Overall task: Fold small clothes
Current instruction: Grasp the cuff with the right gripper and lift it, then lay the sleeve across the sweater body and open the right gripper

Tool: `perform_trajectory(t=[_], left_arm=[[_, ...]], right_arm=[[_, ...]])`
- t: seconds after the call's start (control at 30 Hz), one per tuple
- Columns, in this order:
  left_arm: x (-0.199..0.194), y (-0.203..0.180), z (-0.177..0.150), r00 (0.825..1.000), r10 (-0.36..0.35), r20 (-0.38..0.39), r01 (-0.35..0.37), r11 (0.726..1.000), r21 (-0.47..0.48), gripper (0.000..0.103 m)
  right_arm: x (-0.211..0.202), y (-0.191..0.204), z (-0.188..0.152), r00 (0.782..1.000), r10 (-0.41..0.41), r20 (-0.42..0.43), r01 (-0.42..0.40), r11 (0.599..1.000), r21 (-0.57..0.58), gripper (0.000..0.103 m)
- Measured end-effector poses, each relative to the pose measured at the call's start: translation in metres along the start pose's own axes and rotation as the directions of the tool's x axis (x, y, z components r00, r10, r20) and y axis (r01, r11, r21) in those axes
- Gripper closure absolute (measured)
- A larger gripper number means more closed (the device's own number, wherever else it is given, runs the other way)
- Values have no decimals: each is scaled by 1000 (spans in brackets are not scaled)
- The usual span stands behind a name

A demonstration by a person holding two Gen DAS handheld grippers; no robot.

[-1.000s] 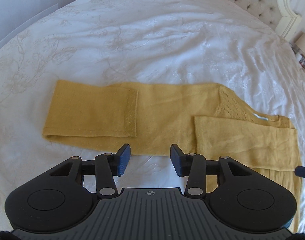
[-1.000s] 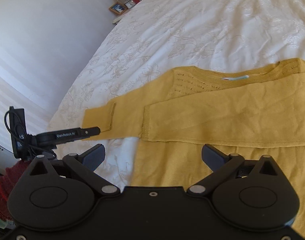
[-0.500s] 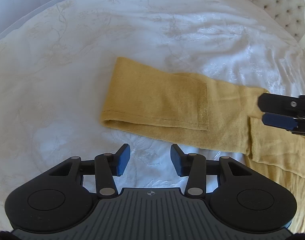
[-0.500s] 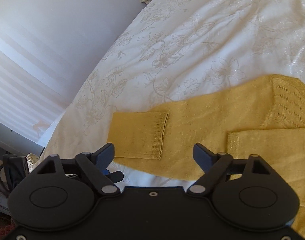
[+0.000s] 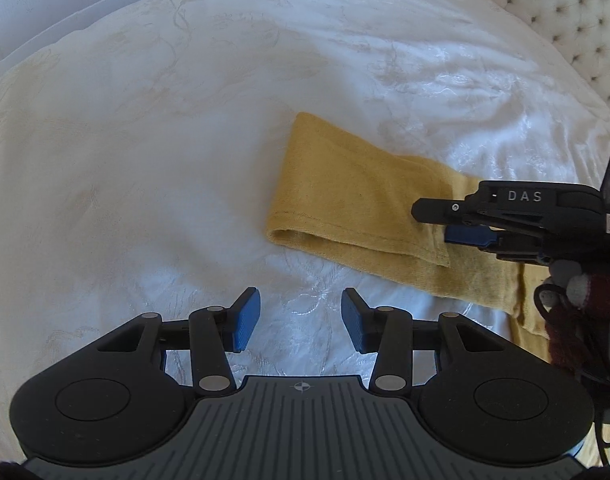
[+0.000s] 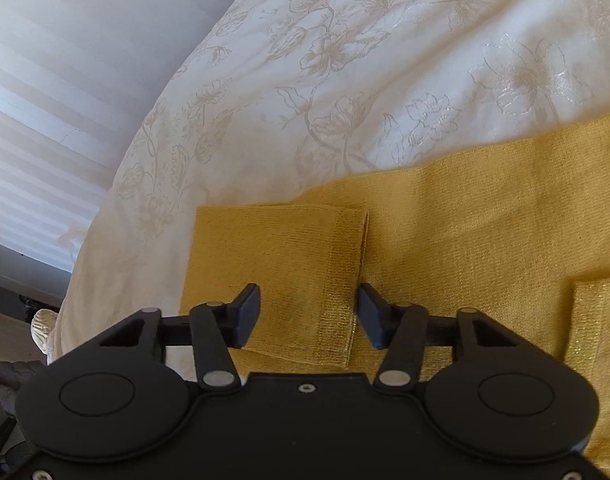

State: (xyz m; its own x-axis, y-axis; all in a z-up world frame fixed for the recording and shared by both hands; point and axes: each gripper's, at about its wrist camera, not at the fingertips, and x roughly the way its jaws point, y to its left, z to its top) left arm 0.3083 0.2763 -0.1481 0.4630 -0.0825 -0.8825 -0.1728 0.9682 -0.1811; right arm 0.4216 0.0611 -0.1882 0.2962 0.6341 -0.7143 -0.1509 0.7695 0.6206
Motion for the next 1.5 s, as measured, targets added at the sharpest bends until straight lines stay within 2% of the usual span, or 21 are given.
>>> perform_trajectory(t=[0.03, 0.13, 0.23, 0.37, 0.47, 0.57, 0.7, 0.83, 0.93, 1.13, 1.33, 1.5], left_arm=[[0, -1, 0, 1000, 2, -1, -2, 1000, 0, 59], [-1, -6, 0, 1000, 5, 1, -5, 1000, 6, 59], [-2, -16, -2, 1000, 2, 8, -2, 1000, 28, 59], [-8, -41, -5, 1000, -15, 25, 13, 998, 56, 59], [-13, -65, -9, 999, -39, 38, 36, 997, 72, 59], [-13, -94, -17, 997, -66, 36, 61, 992, 108, 59], [-13, -132, -29, 994, -103, 28, 98, 984, 150, 59], [-10, -169, -43, 992, -128, 5, 125, 971, 203, 59], [-6, -195, -52, 990, -137, -17, 136, 958, 253, 59], [8, -236, -65, 990, -134, -52, 144, 926, 350, 59], [23, -253, -65, 992, -107, -68, 125, 922, 366, 59], [29, -264, -54, 993, -105, -60, 120, 917, 380, 59]], right_arm=[[2, -1, 1, 1000, 0, -2, 0, 1000, 6, 90], [-3, 3, 4, 1000, 1, -3, -1, 1000, -13, 89], [-27, 10, 6, 999, 22, 26, -21, 999, -46, 89], [-87, 2, 9, 992, 67, 103, -62, 997, -48, 89], [-146, -14, 7, 985, 57, 160, -46, 996, -70, 90], [-205, -42, 3, 979, 9, 205, 5, 998, -65, 90], [-277, -89, -11, 963, -103, 250, 110, 994, -15, 90], [-327, -143, -31, 934, -226, 278, 210, 974, 87, 89], [-345, -180, -48, 918, -289, 270, 252, 953, 166, 89], [-350, -228, -74, 914, -326, 241, 262, 928, 265, 89], [-352, -243, -85, 923, -311, 226, 248, 931, 269, 89], [-362, -233, -74, 923, -284, 259, 234, 950, 209, 89]])
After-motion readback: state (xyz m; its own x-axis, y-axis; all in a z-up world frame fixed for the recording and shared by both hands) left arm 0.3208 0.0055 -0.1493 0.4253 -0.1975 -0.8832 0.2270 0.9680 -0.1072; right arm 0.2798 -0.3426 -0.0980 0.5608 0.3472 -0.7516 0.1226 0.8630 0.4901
